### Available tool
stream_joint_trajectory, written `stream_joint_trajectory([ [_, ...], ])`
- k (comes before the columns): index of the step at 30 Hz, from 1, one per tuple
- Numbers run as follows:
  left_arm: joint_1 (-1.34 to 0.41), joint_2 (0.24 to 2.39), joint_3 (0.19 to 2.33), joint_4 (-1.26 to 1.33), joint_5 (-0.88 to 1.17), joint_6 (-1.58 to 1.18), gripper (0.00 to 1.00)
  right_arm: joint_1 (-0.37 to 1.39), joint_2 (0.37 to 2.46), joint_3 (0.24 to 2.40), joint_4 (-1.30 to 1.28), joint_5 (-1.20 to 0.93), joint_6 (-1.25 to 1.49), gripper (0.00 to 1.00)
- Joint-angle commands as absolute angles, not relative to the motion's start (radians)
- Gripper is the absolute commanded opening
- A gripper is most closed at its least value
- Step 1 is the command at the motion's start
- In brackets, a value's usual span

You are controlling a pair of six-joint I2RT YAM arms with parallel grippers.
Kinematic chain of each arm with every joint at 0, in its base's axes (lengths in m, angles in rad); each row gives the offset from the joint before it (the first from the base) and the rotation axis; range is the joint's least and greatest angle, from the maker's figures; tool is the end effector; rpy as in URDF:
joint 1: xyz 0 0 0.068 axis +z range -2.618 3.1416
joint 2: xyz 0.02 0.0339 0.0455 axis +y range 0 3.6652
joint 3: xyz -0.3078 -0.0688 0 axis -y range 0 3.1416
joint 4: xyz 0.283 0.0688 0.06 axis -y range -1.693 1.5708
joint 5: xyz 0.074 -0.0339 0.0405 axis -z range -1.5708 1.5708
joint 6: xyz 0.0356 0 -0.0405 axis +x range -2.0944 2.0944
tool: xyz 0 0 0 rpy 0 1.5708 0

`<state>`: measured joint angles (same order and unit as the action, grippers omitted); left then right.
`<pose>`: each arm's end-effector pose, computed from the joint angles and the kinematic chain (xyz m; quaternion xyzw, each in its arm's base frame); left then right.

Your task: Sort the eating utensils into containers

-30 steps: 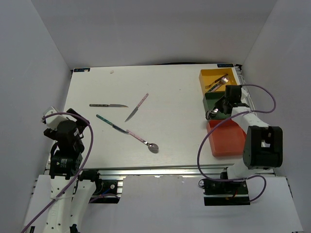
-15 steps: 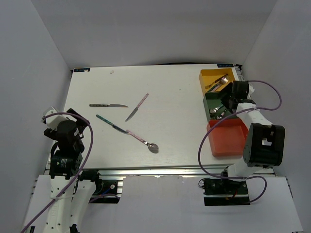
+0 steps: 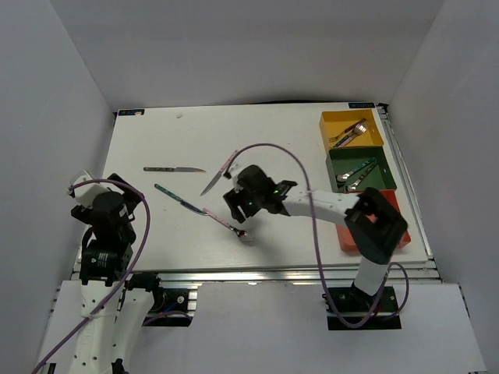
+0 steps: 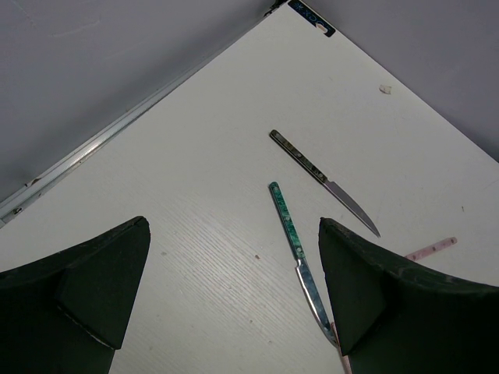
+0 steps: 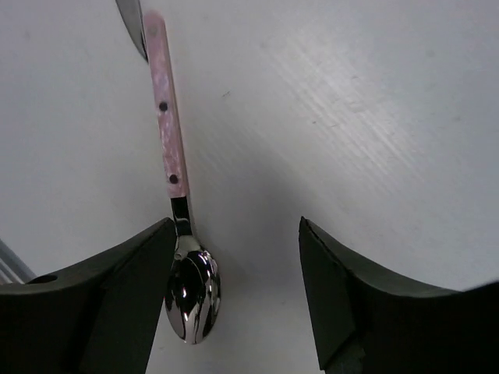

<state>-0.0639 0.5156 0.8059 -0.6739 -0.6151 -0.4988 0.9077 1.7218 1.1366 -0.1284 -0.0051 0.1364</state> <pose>0.1029 0.0140 0.3652 -0.3358 0.7349 0.0931 0.5818 0.2573 0.3297 0.2398 -0.3431 0.8423 0.2092 0.3591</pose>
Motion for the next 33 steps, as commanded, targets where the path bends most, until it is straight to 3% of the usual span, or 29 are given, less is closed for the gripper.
stream_joint_trajectory([
  [1,-0.069,0.514,0.801,-0.680,-0.634,-0.508,0.98,0.984,1.822,1.273,-0.247,0.112,0.045,0.69],
  [10,-0.071,0.509,0.801,-0.678,-0.629,-0.506,0.98,1.089,2.060,1.457,-0.337,0.149,0.031,0.58],
  [12,-0.069,0.505,0.799,-0.677,-0.627,-0.506,0.98,1.101,2.089,1.468,-0.341,0.170,0.032,0.51],
  [13,-0.069,0.505,0.799,-0.676,-0.626,-0.505,0.98,1.101,2.100,1.471,-0.351,0.176,0.034,0.44],
  [14,-0.071,0.505,0.799,-0.676,-0.626,-0.505,0.98,1.103,2.114,1.476,-0.354,0.182,0.038,0.29],
  [15,-0.069,0.503,0.799,-0.676,-0.624,-0.503,0.98,1.103,2.115,1.474,-0.359,0.199,0.046,0.20],
  [16,-0.071,0.505,0.801,-0.676,-0.626,-0.505,0.98,1.103,2.103,1.464,-0.357,0.215,0.069,0.00],
  [19,-0.069,0.502,0.799,-0.676,-0.624,-0.505,0.98,1.092,2.031,1.419,-0.331,0.299,0.141,0.00],
  [23,-0.069,0.495,0.799,-0.675,-0.626,-0.505,0.98,0.962,1.741,1.294,-0.281,0.296,0.349,0.00],
  [25,-0.071,0.495,0.799,-0.675,-0.624,-0.505,0.98,0.791,1.614,1.101,-0.099,0.165,0.463,0.00],
  [27,-0.072,0.492,0.801,-0.675,-0.624,-0.505,0.98,0.575,1.413,0.889,0.076,0.200,0.674,0.00],
  [30,-0.074,0.491,0.798,-0.675,-0.624,-0.505,0.98,0.363,1.300,0.850,0.058,0.351,0.829,0.00],
  [33,-0.075,0.494,0.801,-0.675,-0.624,-0.505,0.98,0.154,1.369,0.960,-0.012,0.336,0.856,0.00],
])
